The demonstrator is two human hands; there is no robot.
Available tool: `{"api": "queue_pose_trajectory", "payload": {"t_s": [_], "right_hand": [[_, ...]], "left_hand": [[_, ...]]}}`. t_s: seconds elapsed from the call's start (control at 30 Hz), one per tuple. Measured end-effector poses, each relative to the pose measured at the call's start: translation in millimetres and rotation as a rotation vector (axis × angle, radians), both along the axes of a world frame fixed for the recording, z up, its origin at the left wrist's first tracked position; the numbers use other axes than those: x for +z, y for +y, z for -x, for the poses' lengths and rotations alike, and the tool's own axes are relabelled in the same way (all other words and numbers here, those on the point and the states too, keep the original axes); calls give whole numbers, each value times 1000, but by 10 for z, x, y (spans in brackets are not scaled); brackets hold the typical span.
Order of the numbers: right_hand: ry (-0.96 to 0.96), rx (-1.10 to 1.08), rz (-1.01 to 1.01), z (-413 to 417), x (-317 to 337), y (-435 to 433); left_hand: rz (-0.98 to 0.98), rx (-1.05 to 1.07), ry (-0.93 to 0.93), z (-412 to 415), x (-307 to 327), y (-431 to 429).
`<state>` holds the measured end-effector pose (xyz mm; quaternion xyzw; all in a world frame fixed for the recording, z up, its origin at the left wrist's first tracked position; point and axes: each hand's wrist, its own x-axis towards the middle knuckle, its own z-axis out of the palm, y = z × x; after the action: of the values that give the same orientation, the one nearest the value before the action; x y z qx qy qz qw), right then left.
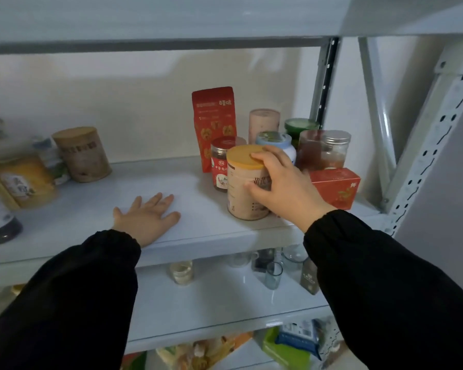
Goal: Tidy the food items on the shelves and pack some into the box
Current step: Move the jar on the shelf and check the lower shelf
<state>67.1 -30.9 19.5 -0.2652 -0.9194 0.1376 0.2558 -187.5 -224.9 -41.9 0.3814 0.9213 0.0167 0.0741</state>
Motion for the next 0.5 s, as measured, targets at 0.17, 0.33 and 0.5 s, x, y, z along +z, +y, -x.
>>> {"api": "queue_pose_trajectory", "payload": {"t_s": [0.17,0.33,0.5], "right_hand": [[-16,25,9,-98,-2,134],[48,68,-287,-60,-46,-139],[40,513,-390,495,-324,-722]], "left_hand": [[26,90,-16,-270,20,-34],[32,95,6,-440,33,-111],[30,102,-6,-427,105,-223]]}}
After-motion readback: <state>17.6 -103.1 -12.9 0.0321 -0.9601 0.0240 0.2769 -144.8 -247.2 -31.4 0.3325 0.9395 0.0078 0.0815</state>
